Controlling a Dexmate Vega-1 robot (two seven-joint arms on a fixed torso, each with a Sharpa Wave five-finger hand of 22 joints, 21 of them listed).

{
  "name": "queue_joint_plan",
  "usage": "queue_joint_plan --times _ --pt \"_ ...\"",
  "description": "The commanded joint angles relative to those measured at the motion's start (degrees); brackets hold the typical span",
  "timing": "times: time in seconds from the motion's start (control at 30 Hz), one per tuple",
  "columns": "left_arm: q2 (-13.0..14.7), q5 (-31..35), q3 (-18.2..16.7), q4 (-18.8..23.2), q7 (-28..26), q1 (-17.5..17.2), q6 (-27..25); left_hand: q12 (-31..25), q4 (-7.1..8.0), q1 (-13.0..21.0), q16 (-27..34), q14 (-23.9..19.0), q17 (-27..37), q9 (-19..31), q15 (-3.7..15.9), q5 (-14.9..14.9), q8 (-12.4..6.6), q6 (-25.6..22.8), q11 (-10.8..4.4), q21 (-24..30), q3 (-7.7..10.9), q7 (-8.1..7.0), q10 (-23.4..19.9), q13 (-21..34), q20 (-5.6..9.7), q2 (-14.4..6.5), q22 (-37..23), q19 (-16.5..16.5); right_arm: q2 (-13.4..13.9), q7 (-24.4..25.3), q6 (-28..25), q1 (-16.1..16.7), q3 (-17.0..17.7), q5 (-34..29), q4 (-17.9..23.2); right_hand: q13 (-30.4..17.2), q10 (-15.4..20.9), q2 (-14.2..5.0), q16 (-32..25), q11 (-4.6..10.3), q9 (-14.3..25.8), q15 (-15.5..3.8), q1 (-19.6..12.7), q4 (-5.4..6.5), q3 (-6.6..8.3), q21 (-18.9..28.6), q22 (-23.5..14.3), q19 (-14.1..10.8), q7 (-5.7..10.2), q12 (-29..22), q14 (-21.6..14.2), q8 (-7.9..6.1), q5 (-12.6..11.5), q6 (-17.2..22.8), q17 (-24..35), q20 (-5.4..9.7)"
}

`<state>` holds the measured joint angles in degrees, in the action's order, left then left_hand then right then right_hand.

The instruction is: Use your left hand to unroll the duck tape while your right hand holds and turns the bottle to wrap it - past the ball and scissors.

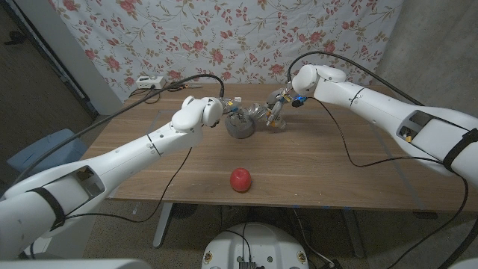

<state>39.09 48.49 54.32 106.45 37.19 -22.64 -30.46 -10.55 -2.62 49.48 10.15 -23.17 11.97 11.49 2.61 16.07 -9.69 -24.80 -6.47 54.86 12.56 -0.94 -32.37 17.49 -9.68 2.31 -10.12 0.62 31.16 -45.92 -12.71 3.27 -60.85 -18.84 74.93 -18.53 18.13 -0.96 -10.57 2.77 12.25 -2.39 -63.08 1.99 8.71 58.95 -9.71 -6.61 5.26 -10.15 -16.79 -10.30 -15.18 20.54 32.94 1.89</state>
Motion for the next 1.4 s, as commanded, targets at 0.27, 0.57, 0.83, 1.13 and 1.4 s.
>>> queue_joint_plan --times 0.27,0.57,0.83,1.13,1.4 --pt "0.07 2.45 -0.89 -0.02 5.87 1.39 2.51 0.16 1.90 -2.91 0.37 14.09 -0.38 -0.58 -4.38 4.75 -0.31 16.37 6.48 -6.24 -5.65 1.75 18.05 -2.03 -2.47 3.03 -0.22 5.20 -1.05 -1.97 -3.76 -1.49 -0.94 -3.73 -0.84 2.48 -20.34 7.08 -0.06 -2.56 -0.43 2.50 8.52 3.29 -10.29 -12.02 -0.09 13.32 -0.29 -0.08 20.52 0.13 -7.50 -18.83 -4.71 -2.59" --pt "1.65 -1.90 -6.95 3.30 -1.26 -3.24 1.93 0.26 4.31 -5.64 0.42 25.08 -0.40 -0.88 -9.37 7.05 -0.19 27.58 11.61 -11.70 -10.09 2.31 33.82 -3.91 -2.55 2.50 -0.45 9.73 0.35 2.56 1.78 1.15 4.42 3.17 -2.21 3.99 -27.98 7.43 -0.18 -4.42 -0.56 5.86 15.44 6.21 -16.06 -18.71 -0.01 19.91 -1.67 -0.49 28.88 -0.35 -10.92 -24.46 -6.89 -8.44" --pt "3.10 -9.69 -13.68 5.76 -13.69 -9.09 3.56 0.00 6.37 -8.76 0.37 28.92 -0.25 -0.96 -9.32 6.98 -0.16 31.70 11.70 -13.84 -12.09 0.65 38.36 -4.29 -2.54 1.87 -0.54 12.35 1.01 8.62 11.37 4.89 10.97 12.49 -5.69 4.46 -27.02 7.03 -1.02 -5.09 -0.61 5.06 18.49 7.07 -17.89 -19.29 -0.01 17.71 -1.53 -1.41 28.47 -1.25 -11.35 -22.76 -7.63 -9.21" --pt "3.45 -19.84 -20.44 5.84 -28.21 -15.06 9.56 -0.46 8.23 -11.38 0.76 30.41 -0.25 -1.03 -8.96 6.60 -0.37 33.52 10.92 -15.13 -13.30 -3.53 40.36 -4.55 -2.54 0.51 -0.74 13.72 -1.39 10.55 21.80 7.19 16.80 23.89 -14.46 5.17 -23.20 5.79 -2.11 -5.60 -0.74 5.46 22.02 7.51 -19.82 -19.94 -0.01 14.29 -2.03 -2.74 25.94 -1.94 -11.52 -19.83 -8.86 -9.62" --pt "3.28 -27.64 -23.82 4.09 -36.13 -17.65 15.64 -0.80 8.69 -12.06 1.10 29.94 -0.30 -1.06 -8.49 6.40 -0.67 33.22 10.32 -15.27 -13.62 -4.16 40.19 -4.63 -2.50 0.17 -0.78 13.51 -3.40 10.34 26.94 8.48 20.05 31.22 -19.83 5.63 -21.33 4.74 -2.72 -5.39 -0.86 4.61 22.97 7.14 -20.53 -19.95 0.00 10.91 -1.92 -3.11 23.80 -2.10 -11.46 -18.37 -9.79 -8.32"
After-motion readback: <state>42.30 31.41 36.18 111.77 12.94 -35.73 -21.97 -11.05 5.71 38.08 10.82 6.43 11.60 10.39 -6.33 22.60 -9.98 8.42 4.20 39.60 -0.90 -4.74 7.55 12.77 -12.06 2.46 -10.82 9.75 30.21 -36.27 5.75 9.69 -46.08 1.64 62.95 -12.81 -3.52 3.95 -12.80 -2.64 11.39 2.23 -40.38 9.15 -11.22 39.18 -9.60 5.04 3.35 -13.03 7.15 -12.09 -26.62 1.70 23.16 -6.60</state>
